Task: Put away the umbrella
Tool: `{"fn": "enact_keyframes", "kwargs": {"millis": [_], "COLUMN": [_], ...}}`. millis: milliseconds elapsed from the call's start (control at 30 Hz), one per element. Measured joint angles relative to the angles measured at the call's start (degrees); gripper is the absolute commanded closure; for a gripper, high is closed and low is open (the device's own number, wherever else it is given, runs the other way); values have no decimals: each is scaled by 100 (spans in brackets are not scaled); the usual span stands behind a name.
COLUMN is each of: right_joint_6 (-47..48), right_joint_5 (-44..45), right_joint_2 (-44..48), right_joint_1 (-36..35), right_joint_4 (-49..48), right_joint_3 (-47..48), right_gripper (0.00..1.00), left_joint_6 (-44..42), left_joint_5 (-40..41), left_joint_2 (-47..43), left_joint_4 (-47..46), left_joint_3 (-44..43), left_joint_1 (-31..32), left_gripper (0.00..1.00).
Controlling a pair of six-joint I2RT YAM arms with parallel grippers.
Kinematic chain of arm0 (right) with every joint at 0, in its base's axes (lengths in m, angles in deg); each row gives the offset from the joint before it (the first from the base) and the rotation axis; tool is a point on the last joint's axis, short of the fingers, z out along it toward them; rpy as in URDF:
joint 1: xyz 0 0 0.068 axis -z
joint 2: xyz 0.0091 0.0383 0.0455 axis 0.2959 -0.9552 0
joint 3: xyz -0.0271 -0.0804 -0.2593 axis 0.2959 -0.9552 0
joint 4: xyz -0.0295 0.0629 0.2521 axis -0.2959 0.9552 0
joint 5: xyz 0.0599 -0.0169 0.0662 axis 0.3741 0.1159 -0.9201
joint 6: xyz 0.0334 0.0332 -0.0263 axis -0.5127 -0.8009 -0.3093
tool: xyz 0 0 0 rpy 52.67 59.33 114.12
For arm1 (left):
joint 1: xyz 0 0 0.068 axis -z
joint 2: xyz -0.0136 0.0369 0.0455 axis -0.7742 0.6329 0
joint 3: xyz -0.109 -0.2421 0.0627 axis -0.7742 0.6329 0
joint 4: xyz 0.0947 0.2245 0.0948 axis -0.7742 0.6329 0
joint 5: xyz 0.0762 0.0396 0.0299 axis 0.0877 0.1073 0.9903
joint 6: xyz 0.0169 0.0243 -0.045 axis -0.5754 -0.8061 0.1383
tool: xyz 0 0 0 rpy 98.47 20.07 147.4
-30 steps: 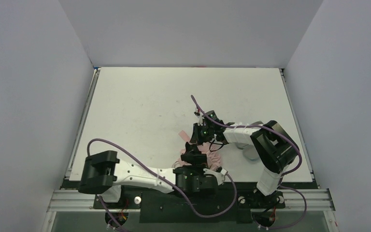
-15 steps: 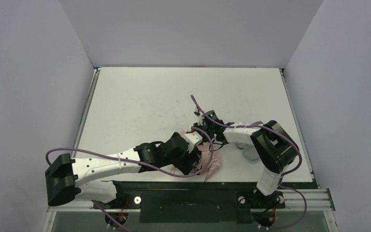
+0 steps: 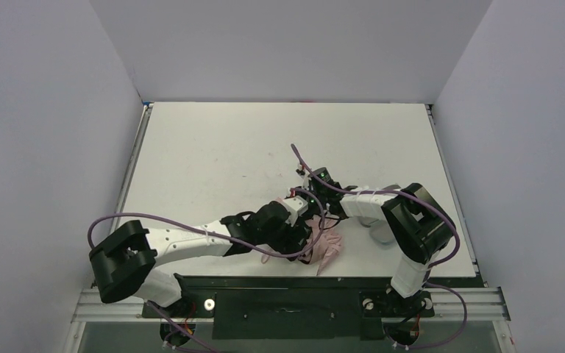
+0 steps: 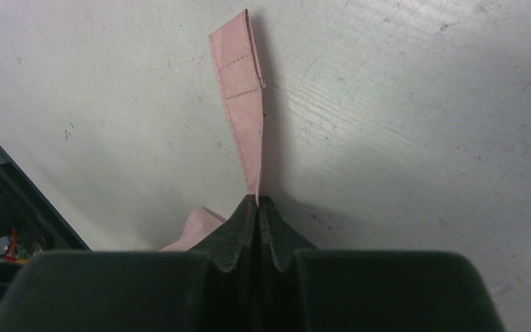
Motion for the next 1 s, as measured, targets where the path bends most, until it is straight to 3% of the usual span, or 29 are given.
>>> {"fn": "enact_keyframes", "kwargs": {"millis": [333, 600, 667, 733, 767, 867, 1000], "right_joint_6": [15, 15, 15, 15, 15, 22, 35], "right_joint_5": [4, -2, -2, -4, -4, 11, 13], "right_joint_2": [0, -33, -35, -48, -57, -63, -63], "right_joint_1": [-2, 0, 0, 0, 0, 2, 7], "right_joint_4": [2, -17, -31, -68, -98, -144, -208], "right_joint_3": [4, 31, 31, 31, 31, 31, 31], "right_gripper": [100, 100, 100, 100, 100, 100, 100], "left_joint_6": [-225, -557, -592, -640, -675, -780, -901], "left_joint_5": [-37, 22, 138, 273, 341, 566, 922], "left_joint_2": [662, 1010, 1200, 1392, 1478, 1729, 1941], "left_joint_4": [-437, -1351, -1650, -1991, -2153, -2623, -3027], "left_joint_3": [-57, 111, 173, 216, 219, 219, 157], "left_joint_1": [-63, -61, -57, -50, -44, 22, 221], "left_gripper": [3, 3, 13, 27, 39, 58, 99]}}
